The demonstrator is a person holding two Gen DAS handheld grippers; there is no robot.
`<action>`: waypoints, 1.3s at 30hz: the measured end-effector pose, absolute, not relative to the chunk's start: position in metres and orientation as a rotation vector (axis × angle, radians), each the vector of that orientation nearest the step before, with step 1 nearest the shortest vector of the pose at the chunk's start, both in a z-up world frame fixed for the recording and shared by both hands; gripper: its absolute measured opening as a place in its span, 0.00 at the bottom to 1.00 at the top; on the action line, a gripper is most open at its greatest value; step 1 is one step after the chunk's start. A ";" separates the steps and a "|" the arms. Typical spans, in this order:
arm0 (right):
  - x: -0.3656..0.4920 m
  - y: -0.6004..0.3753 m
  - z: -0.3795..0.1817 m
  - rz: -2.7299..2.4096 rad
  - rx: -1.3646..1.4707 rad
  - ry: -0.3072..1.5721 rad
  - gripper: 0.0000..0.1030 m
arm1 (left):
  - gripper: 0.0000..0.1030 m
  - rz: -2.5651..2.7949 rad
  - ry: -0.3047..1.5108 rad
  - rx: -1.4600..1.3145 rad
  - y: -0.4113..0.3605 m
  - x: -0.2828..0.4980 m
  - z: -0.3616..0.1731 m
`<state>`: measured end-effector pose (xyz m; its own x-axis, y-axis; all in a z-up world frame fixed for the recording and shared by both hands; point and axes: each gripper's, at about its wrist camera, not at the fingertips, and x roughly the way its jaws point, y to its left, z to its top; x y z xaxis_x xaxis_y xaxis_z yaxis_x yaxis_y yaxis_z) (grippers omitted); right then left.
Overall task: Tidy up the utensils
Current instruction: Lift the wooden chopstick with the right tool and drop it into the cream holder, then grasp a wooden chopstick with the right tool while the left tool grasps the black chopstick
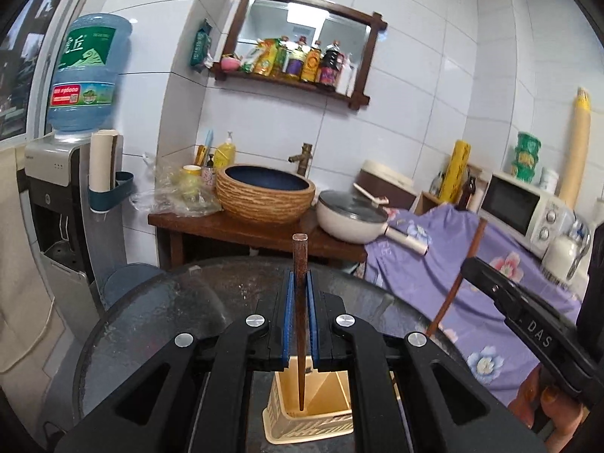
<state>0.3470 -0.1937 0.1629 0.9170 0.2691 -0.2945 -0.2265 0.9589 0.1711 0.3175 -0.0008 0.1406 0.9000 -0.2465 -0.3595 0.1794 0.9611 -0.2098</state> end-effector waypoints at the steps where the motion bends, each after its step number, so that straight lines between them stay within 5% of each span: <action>1: 0.348 -0.193 0.158 0.256 0.131 0.327 0.07 | 0.07 -0.219 0.400 -0.153 -0.005 0.317 0.135; 21: 0.354 -0.192 0.114 0.268 0.109 0.410 0.08 | 0.10 -0.221 0.457 -0.039 -0.028 0.319 0.092; 24: 0.353 -0.191 0.115 0.280 0.106 0.426 0.09 | 0.44 -0.223 0.441 -0.044 -0.028 0.315 0.093; 25: 0.352 -0.191 0.115 0.279 0.105 0.424 0.18 | 0.55 -0.223 0.423 -0.050 -0.026 0.312 0.095; 28: 0.346 -0.194 0.117 0.286 0.123 0.399 0.54 | 0.65 -0.236 0.398 -0.056 -0.024 0.304 0.099; 35: 0.316 -0.197 0.122 0.295 0.142 0.332 0.60 | 0.90 -0.247 0.355 -0.027 -0.023 0.279 0.100; 39: 0.287 -0.199 0.121 0.296 0.147 0.307 0.63 | 0.94 -0.258 0.359 -0.006 -0.018 0.259 0.094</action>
<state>0.2867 -0.1986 0.1206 0.9106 0.3083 -0.2754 -0.2638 0.9463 0.1871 0.2595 -0.0183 0.0936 0.9041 -0.2506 -0.3462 0.2483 0.9673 -0.0517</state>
